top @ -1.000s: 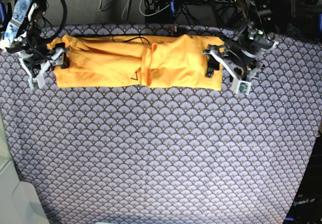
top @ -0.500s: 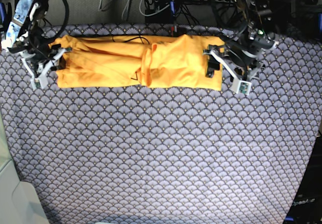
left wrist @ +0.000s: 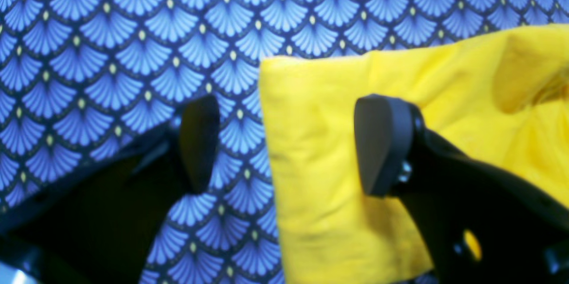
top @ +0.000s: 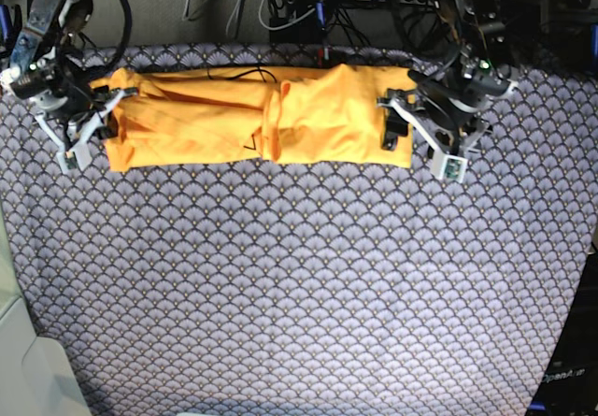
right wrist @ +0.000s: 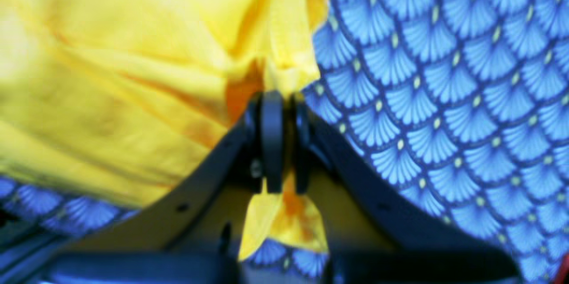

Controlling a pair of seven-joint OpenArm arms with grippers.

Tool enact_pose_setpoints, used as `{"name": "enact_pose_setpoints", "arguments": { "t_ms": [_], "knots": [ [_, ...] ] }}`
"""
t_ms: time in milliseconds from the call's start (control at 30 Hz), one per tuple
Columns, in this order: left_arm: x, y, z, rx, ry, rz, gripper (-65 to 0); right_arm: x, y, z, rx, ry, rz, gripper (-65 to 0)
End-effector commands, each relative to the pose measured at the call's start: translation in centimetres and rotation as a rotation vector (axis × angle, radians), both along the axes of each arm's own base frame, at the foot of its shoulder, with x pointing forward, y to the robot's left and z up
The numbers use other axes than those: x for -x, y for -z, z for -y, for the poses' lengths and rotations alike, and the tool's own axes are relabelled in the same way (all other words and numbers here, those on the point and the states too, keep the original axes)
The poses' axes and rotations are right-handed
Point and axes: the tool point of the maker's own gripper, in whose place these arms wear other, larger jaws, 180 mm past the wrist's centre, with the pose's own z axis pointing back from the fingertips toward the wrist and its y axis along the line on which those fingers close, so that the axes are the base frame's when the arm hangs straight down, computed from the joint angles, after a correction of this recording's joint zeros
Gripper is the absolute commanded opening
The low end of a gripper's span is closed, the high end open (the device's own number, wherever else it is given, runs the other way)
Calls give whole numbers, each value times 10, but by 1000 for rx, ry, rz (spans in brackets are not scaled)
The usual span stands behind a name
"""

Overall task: Fold the T-shirt properly
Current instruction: 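Push the strip's end with the right gripper toward the left gripper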

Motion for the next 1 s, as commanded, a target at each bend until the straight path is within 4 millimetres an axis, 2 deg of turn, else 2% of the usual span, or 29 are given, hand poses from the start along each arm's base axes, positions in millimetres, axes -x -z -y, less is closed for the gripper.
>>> {"name": "enact_pose_setpoints", "arguments": {
  "t_ms": [0, 100, 267, 400, 633, 800, 900, 967],
  "knots": [
    [-7, -10, 0, 5, 0, 41, -188, -8, -17, -1, 16, -5, 55, -650],
    [-7, -10, 0, 5, 0, 41, -188, -9, -30, -6, 38, -12, 76, -650],
    [-7, -10, 0, 5, 0, 39, -188, -6, -22, -28, 11, -62, 42, -650],
    [-10, -13, -1, 5, -5, 51, -188, 0, -13, -55, -28, -115, 16, -650],
    [-15, -16, -12, -1, -31, 62, -187, 11, -9, -71, -66, -110, 2, -650],
    [-20, -21, -20, -4, -54, 76, -186, 11, -8, -95, -88, -179, 1, -650],
    [-20, -21, -20, -5, -54, 77, -185, 8, -10, -95, -86, -187, 8, -650],
    [-20, -21, -20, -6, -54, 75, -185, 4, -13, -89, -64, -191, 18, -650]
  ]
}}
